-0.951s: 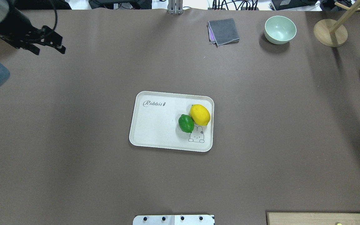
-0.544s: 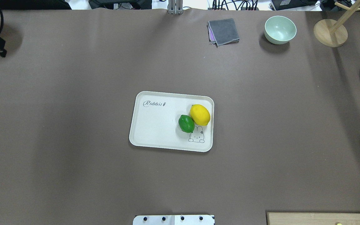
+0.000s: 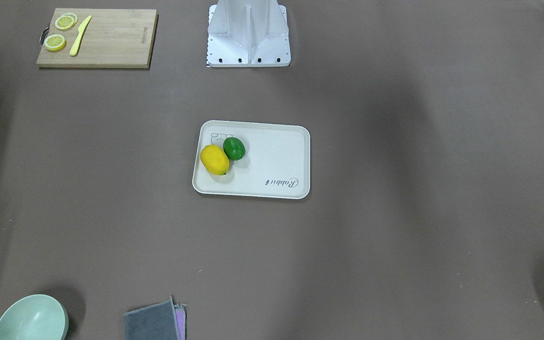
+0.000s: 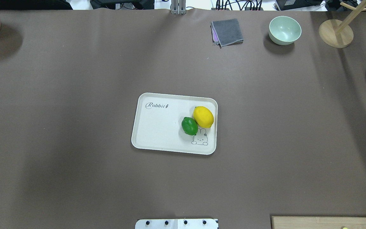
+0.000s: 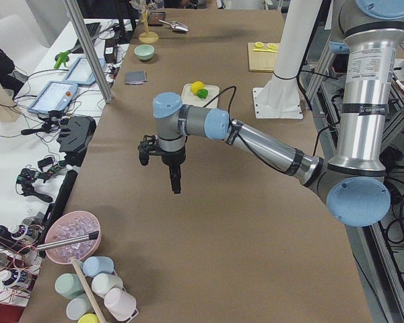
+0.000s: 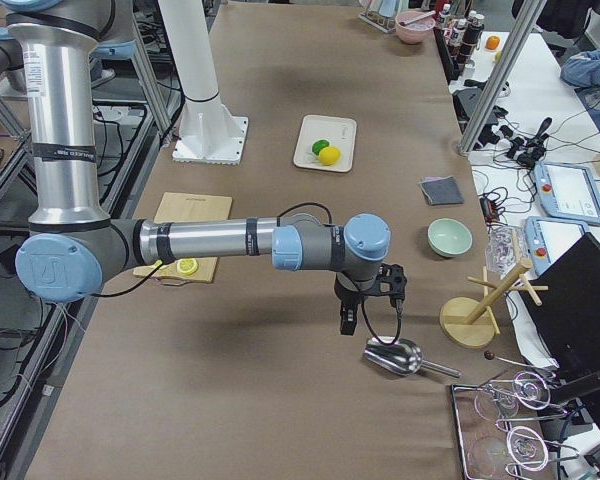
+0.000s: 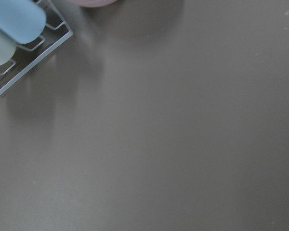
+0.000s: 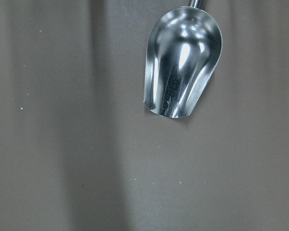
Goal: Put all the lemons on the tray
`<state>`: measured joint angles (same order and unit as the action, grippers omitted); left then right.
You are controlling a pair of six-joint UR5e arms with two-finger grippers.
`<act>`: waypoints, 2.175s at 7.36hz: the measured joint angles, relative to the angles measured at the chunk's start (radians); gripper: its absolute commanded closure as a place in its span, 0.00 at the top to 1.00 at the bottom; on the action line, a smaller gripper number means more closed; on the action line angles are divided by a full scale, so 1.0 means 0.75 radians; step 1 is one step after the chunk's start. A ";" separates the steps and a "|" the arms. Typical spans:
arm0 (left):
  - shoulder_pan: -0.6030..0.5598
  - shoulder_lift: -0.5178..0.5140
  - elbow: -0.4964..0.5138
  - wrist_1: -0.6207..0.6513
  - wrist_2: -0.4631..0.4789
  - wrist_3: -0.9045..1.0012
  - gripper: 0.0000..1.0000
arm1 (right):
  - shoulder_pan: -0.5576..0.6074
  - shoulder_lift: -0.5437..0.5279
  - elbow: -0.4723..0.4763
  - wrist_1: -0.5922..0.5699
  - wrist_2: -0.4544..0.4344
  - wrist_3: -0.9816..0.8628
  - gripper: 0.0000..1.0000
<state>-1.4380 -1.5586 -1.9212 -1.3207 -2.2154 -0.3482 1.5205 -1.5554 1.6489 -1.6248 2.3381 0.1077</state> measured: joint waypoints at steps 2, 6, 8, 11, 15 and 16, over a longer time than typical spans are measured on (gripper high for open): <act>-0.071 0.158 0.181 -0.298 -0.113 0.039 0.98 | 0.006 0.000 0.004 -0.006 0.008 0.002 1.00; -0.120 0.235 0.274 -0.502 -0.220 0.046 0.98 | 0.010 -0.003 0.000 -0.015 0.019 -0.002 1.00; -0.125 0.235 0.275 -0.503 -0.227 0.049 0.98 | 0.011 -0.005 0.005 -0.016 0.024 0.000 1.00; -0.126 0.231 0.275 -0.503 -0.226 0.049 0.98 | 0.012 -0.004 0.008 -0.016 0.028 0.002 1.00; -0.126 0.227 0.276 -0.500 -0.225 0.046 0.98 | 0.012 -0.003 0.008 -0.012 0.029 0.002 1.00; -0.126 0.226 0.276 -0.500 -0.223 0.040 0.98 | 0.012 -0.002 0.008 -0.011 0.030 0.002 1.00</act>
<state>-1.5321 -1.3888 -1.7144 -1.6956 -2.3826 -0.3180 1.5294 -1.5571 1.6550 -1.6334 2.3606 0.1092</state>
